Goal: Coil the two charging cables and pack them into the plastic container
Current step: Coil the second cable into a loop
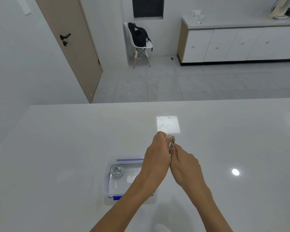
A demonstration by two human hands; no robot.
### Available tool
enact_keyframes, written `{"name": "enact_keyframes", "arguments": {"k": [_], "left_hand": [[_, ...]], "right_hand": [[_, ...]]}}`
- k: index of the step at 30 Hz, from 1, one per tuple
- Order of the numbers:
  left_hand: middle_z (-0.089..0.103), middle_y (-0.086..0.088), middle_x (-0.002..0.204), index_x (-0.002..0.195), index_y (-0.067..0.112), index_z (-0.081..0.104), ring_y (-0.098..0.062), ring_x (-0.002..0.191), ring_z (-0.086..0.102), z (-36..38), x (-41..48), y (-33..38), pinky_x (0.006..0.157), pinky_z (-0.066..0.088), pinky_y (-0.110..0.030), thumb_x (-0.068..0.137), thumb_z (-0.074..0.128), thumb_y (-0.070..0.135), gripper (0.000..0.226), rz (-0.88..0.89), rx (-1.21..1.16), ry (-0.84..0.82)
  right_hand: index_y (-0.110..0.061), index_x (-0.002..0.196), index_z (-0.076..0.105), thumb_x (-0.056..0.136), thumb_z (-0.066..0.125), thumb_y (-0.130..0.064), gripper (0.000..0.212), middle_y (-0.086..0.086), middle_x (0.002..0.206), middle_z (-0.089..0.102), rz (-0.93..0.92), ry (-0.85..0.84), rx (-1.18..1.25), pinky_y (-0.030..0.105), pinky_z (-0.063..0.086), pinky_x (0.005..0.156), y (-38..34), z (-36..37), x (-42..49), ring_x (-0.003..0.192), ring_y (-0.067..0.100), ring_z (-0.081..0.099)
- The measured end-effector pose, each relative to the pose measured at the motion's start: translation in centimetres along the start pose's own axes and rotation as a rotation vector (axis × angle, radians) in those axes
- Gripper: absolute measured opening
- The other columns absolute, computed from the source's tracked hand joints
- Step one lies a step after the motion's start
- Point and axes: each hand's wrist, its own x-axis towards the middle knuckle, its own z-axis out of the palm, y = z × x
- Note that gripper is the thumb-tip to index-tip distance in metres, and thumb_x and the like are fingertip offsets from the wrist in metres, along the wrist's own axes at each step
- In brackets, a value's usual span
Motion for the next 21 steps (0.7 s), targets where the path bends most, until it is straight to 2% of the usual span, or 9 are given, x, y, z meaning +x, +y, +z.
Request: {"name": "enact_keyframes", "arguments": {"k": [2,3,4,5,6,9,13,16,21], "left_hand": [[0.048,0.011,0.077,0.085,0.028,0.04,-0.007,0.065,0.045,-0.2,-0.3,0.1,0.062,0.04,-0.026,0.104,0.033,0.035,0.021,0.059,0.041,-0.024],[0.047,0.01,0.076,0.089,0.024,0.042,-0.008,0.065,0.044,-0.5,-0.3,0.0,0.061,0.038,-0.026,0.104,0.033,0.034,0.02,0.101,0.077,-0.046],[0.047,0.01,0.076,0.092,0.021,0.043,-0.009,0.064,0.043,-1.1,-0.1,-0.2,0.061,0.038,-0.026,0.105,0.032,0.034,0.021,0.14,0.106,-0.077],[0.047,0.009,0.075,0.094,0.018,0.045,-0.009,0.063,0.042,-1.7,0.2,-0.6,0.061,0.039,-0.026,0.105,0.033,0.034,0.023,0.163,0.118,-0.114],[0.048,0.008,0.075,0.096,0.017,0.047,-0.009,0.063,0.042,-2.3,0.5,-0.9,0.062,0.041,-0.027,0.105,0.033,0.035,0.024,0.16,0.106,-0.153],[0.051,0.005,0.072,0.1,0.014,0.051,-0.01,0.06,0.047,-4.0,1.2,-1.6,0.061,0.046,-0.029,0.103,0.037,0.038,0.028,0.065,-0.016,-0.247],[0.065,-0.008,0.08,0.105,0.012,0.062,-0.02,0.068,0.067,-5.8,1.5,-2.0,0.061,0.055,-0.029,0.102,0.041,0.036,0.032,-0.067,-0.241,-0.354],[0.074,-0.011,0.092,0.112,0.011,0.067,-0.026,0.079,0.073,-7.0,1.2,-2.4,0.07,0.061,-0.032,0.103,0.044,0.026,0.028,-0.105,-0.35,-0.306],[0.075,-0.011,0.087,0.105,0.011,0.071,-0.024,0.07,0.074,-6.4,0.7,-3.3,0.066,0.063,-0.041,0.098,0.055,0.017,0.019,-0.139,-0.282,-0.046]], "right_hand": [[-0.03,0.125,0.051,0.105,0.022,-0.038,0.036,-0.006,0.066,0.058,-0.04,0.038,0.083,0.032,0.041,0.057,0.5,-0.3,0.7,0.064,0.019,0.055],[-0.036,0.13,0.051,0.105,0.028,-0.036,0.034,-0.009,0.061,0.055,-0.09,0.049,0.122,0.028,0.036,0.054,0.9,-0.6,1.0,0.062,0.02,0.051],[-0.037,0.122,0.058,0.104,0.036,-0.034,0.028,-0.011,0.053,0.052,-0.134,0.037,0.177,0.024,0.031,0.052,1.3,-1.1,1.3,0.059,0.02,0.045],[-0.038,0.104,0.064,0.102,0.044,-0.033,0.021,-0.013,0.049,0.05,-0.15,-0.01,0.244,0.021,0.028,0.052,1.6,-1.6,1.6,0.057,0.019,0.039],[-0.036,0.093,0.069,0.1,0.051,-0.033,0.019,-0.016,0.048,0.05,-0.14,-0.077,0.327,0.02,0.029,0.054,1.7,-2.2,1.8,0.056,0.016,0.036],[-0.035,0.101,0.075,0.095,0.061,-0.03,0.016,-0.015,0.059,0.053,-0.095,-0.231,0.608,0.017,0.035,0.057,1.3,-3.2,2.1,0.057,0.008,0.038],[-0.026,0.093,0.075,0.093,0.063,-0.028,0.012,-0.005,0.063,0.06,-0.087,-0.212,0.583,0.023,0.043,0.057,0.5,-3.4,2.3,0.055,0.008,0.048],[-0.019,0.084,0.073,0.092,0.065,-0.029,0.016,-0.002,0.062,0.063,-0.035,-0.195,0.579,0.022,0.045,0.057,0.0,-4.0,2.6,0.053,0.01,0.052],[-0.012,0.088,0.073,0.093,0.063,-0.022,0.015,-0.002,0.077,0.075,-0.012,-0.312,0.557,0.021,0.047,0.059,-1.5,-3.9,3.1,0.055,0.008,0.055]]}}
